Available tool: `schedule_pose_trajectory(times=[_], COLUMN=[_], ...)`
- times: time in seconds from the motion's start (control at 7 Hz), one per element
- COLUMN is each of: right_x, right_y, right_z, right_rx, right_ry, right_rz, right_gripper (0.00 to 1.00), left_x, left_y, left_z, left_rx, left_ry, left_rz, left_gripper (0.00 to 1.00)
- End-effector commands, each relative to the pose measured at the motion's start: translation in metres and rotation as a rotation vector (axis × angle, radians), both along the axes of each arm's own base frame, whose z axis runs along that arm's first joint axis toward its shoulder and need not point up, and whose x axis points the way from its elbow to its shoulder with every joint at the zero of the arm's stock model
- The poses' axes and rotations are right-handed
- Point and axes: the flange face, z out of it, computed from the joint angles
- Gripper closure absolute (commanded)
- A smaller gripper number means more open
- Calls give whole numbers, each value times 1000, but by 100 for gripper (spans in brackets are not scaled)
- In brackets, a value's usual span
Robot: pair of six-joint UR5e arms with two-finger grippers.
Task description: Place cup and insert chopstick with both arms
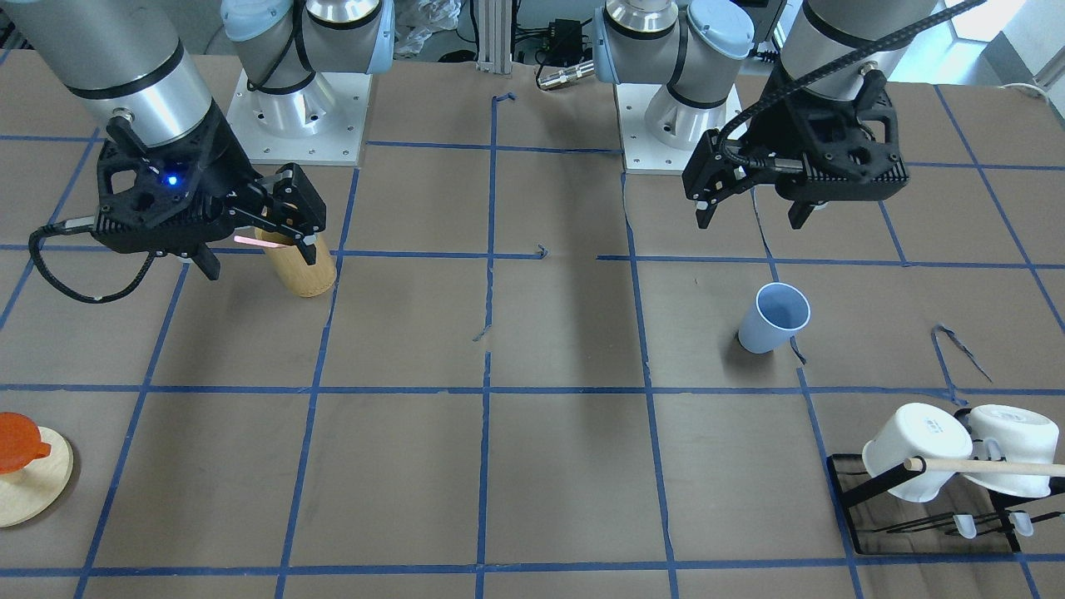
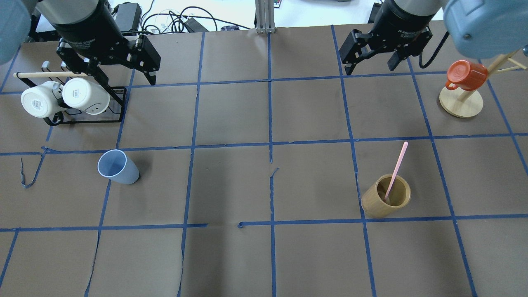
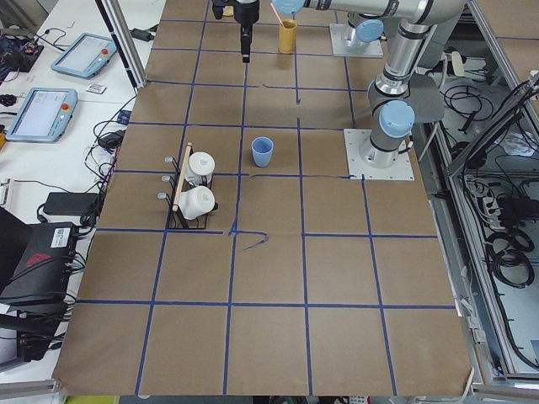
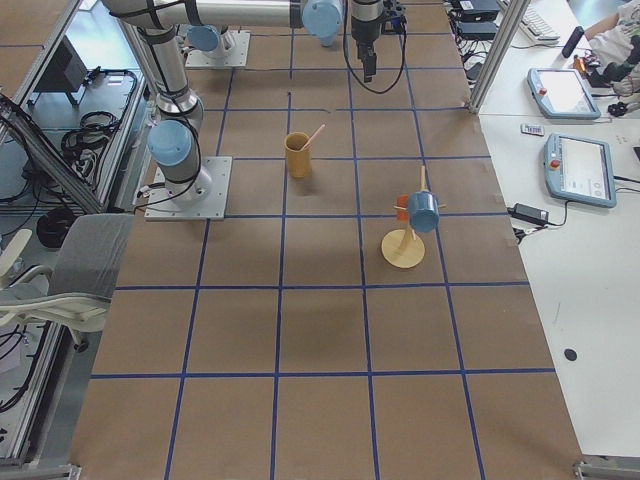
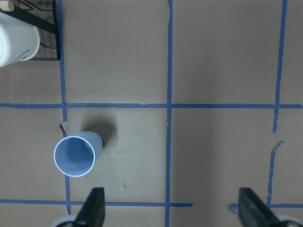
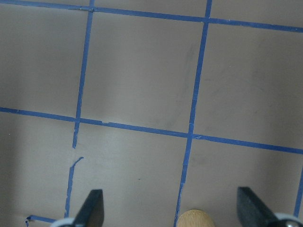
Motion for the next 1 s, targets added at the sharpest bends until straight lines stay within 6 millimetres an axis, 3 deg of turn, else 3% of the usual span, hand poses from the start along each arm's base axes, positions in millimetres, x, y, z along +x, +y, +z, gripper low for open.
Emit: schedule_pose_trajectory(times=[0.0,0.86], right_x=[0,-2], right_y=[0,1], right_z=[0,2], right_rx=[0,-4], right_ry=[1,3], right_rz=[0,-12], right_gripper=[0,0], left_x=[0,0], left_y=[1,0], left_z=[1,-1], left_rx=[-2,1], left_ry=[0,-2], left_rz=[0,0], left_gripper=[0,0])
